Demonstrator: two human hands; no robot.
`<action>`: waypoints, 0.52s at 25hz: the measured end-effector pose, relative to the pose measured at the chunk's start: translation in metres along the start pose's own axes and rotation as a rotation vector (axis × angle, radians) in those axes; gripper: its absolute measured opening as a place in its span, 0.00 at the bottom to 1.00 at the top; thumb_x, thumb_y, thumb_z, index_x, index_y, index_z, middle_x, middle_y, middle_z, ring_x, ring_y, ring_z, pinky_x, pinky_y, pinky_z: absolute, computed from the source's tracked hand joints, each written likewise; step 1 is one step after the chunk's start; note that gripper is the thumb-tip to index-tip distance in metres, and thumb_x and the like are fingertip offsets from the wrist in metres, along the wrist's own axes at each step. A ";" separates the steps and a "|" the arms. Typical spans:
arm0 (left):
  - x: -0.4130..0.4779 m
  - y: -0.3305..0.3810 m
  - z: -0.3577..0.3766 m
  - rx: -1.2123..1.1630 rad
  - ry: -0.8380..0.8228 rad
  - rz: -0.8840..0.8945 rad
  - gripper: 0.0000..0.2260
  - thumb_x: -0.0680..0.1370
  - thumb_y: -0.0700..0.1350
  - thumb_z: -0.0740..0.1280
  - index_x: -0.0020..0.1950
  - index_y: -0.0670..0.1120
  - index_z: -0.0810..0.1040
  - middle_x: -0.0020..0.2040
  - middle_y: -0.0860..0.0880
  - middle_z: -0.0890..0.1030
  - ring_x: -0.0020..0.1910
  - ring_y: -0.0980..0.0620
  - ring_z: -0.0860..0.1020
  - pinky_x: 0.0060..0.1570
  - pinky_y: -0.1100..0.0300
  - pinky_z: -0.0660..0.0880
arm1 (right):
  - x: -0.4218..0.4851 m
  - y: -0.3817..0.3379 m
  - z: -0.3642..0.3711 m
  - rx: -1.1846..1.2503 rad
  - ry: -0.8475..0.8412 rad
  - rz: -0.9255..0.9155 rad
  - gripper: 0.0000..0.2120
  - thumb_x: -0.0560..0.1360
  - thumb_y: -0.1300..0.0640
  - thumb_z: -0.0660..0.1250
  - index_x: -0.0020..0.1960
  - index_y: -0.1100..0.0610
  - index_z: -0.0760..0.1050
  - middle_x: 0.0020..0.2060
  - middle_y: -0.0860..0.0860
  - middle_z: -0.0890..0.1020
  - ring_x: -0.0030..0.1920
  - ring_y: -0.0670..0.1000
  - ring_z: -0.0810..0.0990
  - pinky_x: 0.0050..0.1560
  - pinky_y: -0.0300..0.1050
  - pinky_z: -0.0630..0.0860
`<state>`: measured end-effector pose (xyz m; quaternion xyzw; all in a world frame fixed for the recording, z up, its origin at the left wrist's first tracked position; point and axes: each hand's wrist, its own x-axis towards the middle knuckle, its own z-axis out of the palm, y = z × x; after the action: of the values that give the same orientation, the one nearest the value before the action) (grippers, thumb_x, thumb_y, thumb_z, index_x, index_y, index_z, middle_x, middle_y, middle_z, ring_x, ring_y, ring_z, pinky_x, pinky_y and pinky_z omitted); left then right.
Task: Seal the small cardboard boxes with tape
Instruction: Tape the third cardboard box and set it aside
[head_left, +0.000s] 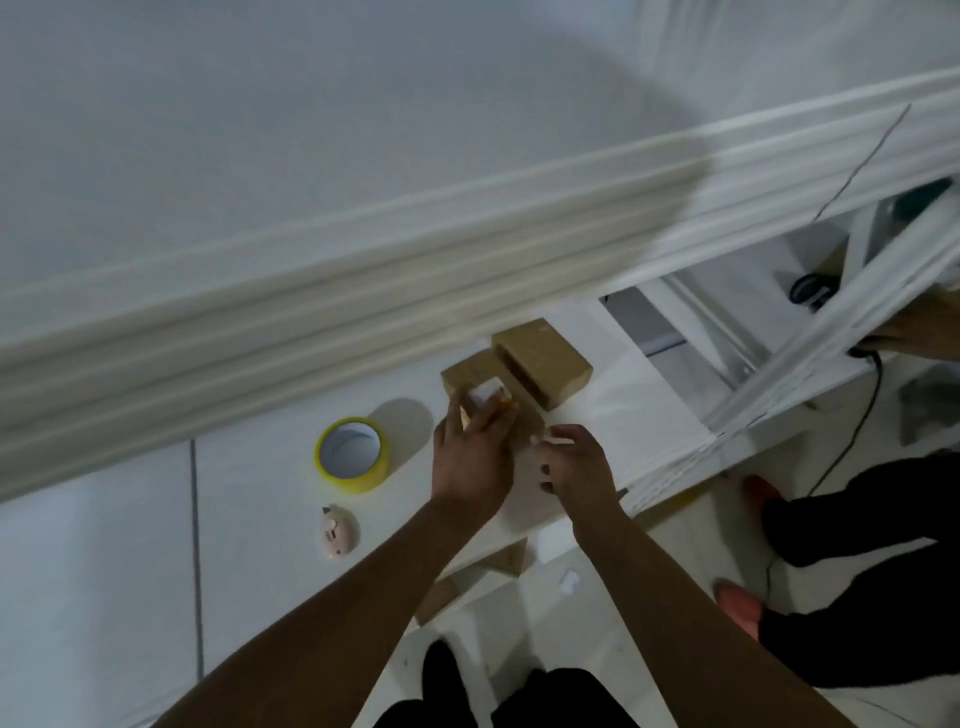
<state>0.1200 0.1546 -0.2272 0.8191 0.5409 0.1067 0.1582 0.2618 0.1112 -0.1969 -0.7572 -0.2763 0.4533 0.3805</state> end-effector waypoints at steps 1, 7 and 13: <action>-0.018 -0.002 0.004 -0.112 0.020 0.010 0.29 0.81 0.40 0.64 0.82 0.55 0.68 0.85 0.55 0.61 0.86 0.38 0.47 0.78 0.42 0.63 | 0.006 0.003 0.001 -0.059 -0.010 -0.051 0.17 0.80 0.48 0.72 0.66 0.51 0.76 0.58 0.56 0.82 0.56 0.58 0.82 0.57 0.55 0.81; -0.087 0.018 0.012 -1.100 0.437 -0.544 0.23 0.77 0.33 0.70 0.69 0.52 0.80 0.74 0.50 0.71 0.77 0.53 0.69 0.76 0.47 0.70 | 0.008 0.021 0.015 -0.217 -0.283 -0.132 0.20 0.78 0.45 0.72 0.68 0.48 0.76 0.59 0.48 0.83 0.57 0.51 0.81 0.55 0.47 0.77; -0.085 0.019 -0.010 -1.388 0.474 -0.761 0.17 0.84 0.37 0.64 0.74 0.42 0.75 0.64 0.42 0.83 0.58 0.49 0.83 0.55 0.57 0.78 | 0.000 0.022 0.012 0.071 -0.457 -0.193 0.22 0.74 0.54 0.79 0.66 0.44 0.78 0.52 0.43 0.86 0.46 0.38 0.86 0.41 0.32 0.78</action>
<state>0.0995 0.0704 -0.2112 0.2518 0.6116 0.5255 0.5352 0.2525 0.1028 -0.2187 -0.5913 -0.4099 0.5839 0.3760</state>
